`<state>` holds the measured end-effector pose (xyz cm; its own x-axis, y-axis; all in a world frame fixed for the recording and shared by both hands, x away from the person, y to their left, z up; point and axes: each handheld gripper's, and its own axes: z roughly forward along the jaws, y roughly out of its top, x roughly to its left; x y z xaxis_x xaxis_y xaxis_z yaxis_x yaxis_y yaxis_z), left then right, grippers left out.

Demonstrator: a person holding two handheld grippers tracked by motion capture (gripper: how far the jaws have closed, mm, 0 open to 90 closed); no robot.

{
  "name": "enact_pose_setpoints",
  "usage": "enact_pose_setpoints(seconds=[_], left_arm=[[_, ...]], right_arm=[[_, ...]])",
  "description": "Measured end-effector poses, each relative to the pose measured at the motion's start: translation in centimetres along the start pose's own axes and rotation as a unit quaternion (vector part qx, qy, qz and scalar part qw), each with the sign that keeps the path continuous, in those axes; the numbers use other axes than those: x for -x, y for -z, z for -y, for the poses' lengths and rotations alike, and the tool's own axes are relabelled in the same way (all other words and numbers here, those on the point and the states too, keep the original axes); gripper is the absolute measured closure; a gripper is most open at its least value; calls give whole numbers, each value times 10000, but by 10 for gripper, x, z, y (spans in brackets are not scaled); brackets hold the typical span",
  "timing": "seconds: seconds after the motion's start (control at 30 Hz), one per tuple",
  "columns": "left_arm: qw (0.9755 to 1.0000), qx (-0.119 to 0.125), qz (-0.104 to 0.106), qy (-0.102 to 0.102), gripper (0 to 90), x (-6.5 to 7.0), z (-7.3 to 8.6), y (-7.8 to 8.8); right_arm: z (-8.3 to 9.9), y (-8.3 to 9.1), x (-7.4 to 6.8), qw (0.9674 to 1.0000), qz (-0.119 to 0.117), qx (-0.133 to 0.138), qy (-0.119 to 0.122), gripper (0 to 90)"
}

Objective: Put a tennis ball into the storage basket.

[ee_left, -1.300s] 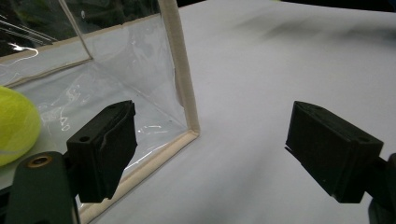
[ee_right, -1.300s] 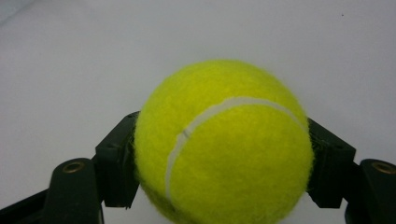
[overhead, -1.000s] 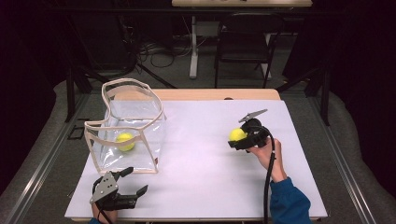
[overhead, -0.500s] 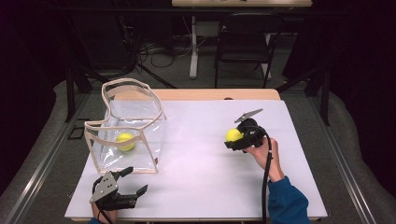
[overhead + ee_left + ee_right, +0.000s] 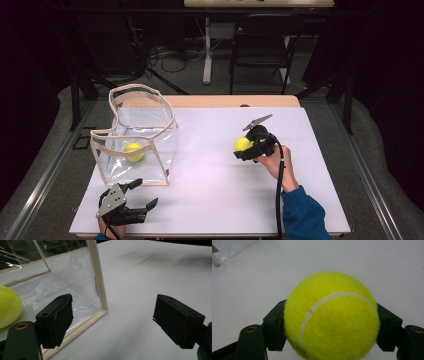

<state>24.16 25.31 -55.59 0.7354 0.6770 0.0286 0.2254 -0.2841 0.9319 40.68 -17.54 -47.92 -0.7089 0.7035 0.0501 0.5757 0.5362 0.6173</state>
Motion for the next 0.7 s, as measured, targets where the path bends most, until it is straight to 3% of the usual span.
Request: enact_pose_setpoints(seconds=[0.7], left_arm=[[10000, 0, -5, 21, 159, 0, 0, 0]], right_arm=[[-23, -4, -20, 9994, -58, -62, 345, 260]])
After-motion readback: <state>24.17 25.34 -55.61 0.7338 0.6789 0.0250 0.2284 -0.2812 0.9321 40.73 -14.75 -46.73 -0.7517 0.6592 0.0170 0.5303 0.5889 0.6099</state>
